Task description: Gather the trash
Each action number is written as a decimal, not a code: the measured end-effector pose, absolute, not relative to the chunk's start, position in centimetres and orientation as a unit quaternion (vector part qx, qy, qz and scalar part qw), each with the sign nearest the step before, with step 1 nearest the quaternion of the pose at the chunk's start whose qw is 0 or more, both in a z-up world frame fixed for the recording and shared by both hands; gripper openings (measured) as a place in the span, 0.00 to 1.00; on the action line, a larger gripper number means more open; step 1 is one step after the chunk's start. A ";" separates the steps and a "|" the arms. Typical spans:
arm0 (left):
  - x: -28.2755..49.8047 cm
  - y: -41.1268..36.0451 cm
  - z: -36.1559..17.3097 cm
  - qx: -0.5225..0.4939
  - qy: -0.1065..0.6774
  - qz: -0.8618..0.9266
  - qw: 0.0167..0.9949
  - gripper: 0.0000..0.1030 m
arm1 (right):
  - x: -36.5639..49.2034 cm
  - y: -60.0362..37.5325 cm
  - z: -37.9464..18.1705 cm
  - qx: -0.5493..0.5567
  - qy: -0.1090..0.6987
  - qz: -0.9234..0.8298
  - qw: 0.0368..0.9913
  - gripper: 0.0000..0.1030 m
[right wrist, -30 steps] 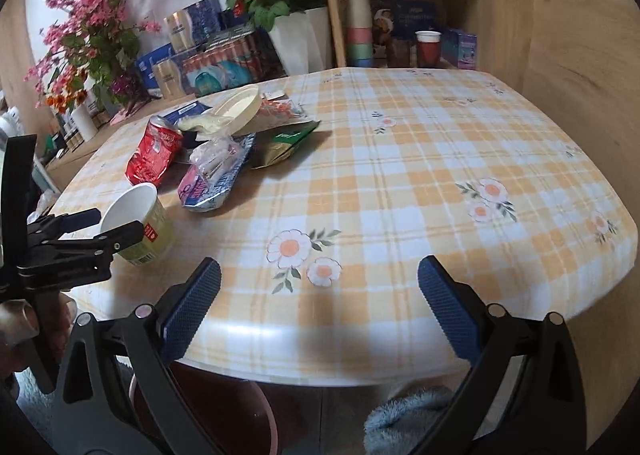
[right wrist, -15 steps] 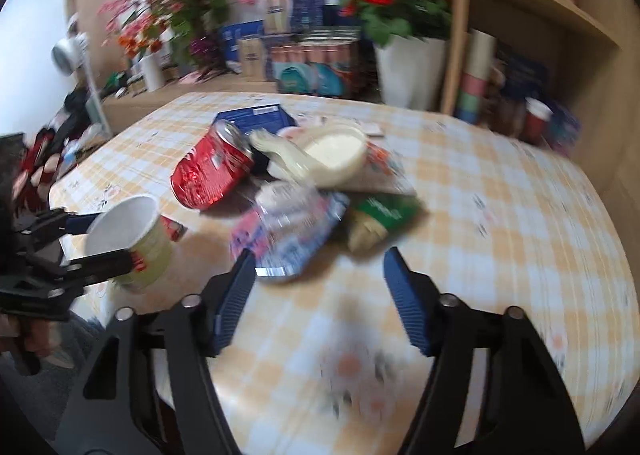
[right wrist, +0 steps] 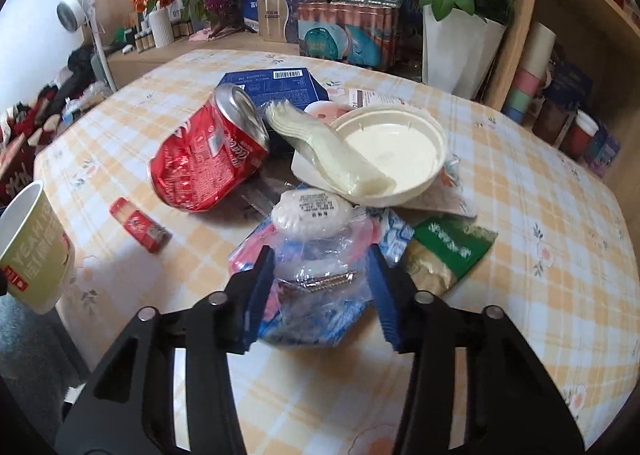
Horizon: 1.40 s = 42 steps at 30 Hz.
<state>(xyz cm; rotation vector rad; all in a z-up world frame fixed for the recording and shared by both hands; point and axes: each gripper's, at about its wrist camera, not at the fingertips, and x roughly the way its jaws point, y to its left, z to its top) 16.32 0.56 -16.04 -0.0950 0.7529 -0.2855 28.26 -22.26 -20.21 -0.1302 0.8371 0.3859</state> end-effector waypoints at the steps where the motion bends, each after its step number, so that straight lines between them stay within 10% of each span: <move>1: 16.1 0.6 -15.9 -0.049 0.366 -0.140 0.919 0.77 | 27.7 -22.6 -20.0 -0.051 0.402 0.186 0.895 0.42; 34: 1.9 1.2 -14.6 -0.079 0.365 -0.132 0.918 0.77 | 3.2 -21.3 -19.6 0.083 0.344 0.243 0.903 0.43; 42: 1.2 1.7 -15.0 -0.080 0.364 -0.124 0.920 0.77 | 1.8 -21.4 -18.1 0.067 0.277 0.183 0.941 0.94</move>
